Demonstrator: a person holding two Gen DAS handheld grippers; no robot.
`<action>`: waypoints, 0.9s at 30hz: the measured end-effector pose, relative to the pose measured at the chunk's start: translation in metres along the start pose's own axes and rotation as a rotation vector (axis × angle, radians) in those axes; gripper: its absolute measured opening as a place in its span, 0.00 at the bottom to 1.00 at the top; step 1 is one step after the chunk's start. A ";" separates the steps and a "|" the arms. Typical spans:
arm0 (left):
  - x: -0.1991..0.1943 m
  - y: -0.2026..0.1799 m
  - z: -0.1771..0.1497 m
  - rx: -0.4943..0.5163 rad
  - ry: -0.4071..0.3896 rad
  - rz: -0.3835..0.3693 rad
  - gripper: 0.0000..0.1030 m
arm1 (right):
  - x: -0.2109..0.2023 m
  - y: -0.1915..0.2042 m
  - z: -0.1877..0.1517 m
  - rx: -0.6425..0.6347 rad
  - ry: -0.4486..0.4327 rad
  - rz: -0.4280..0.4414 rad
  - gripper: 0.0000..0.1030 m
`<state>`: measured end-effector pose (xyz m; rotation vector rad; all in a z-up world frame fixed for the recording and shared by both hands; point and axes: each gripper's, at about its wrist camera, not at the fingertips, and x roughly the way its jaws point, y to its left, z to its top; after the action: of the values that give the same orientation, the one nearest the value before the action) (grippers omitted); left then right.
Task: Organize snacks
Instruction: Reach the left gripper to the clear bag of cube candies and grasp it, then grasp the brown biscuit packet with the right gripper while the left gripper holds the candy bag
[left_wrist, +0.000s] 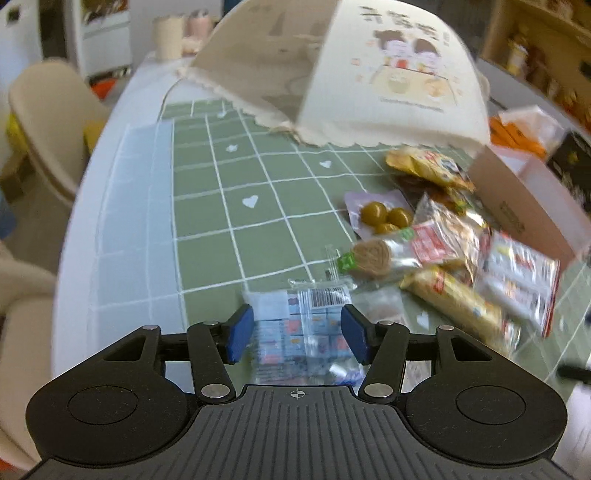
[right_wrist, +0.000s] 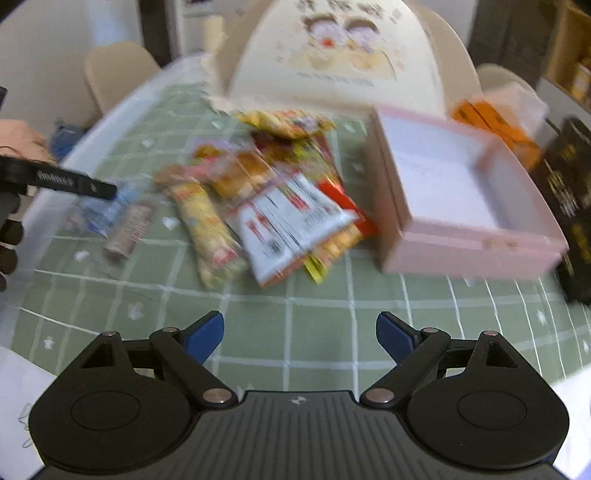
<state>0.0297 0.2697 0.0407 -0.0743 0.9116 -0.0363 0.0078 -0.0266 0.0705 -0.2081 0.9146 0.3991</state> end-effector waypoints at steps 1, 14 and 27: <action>-0.004 -0.003 -0.001 0.020 -0.003 0.016 0.57 | -0.001 0.000 0.001 -0.004 -0.013 -0.003 0.88; 0.011 -0.047 0.000 0.090 0.031 0.058 0.73 | -0.011 -0.028 -0.010 0.078 -0.020 0.009 0.88; 0.033 -0.015 0.007 -0.026 0.058 0.110 0.75 | -0.008 -0.007 -0.016 0.031 0.006 0.019 0.88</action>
<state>0.0557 0.2532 0.0200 -0.0475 0.9733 0.0757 -0.0056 -0.0401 0.0670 -0.1723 0.9284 0.4017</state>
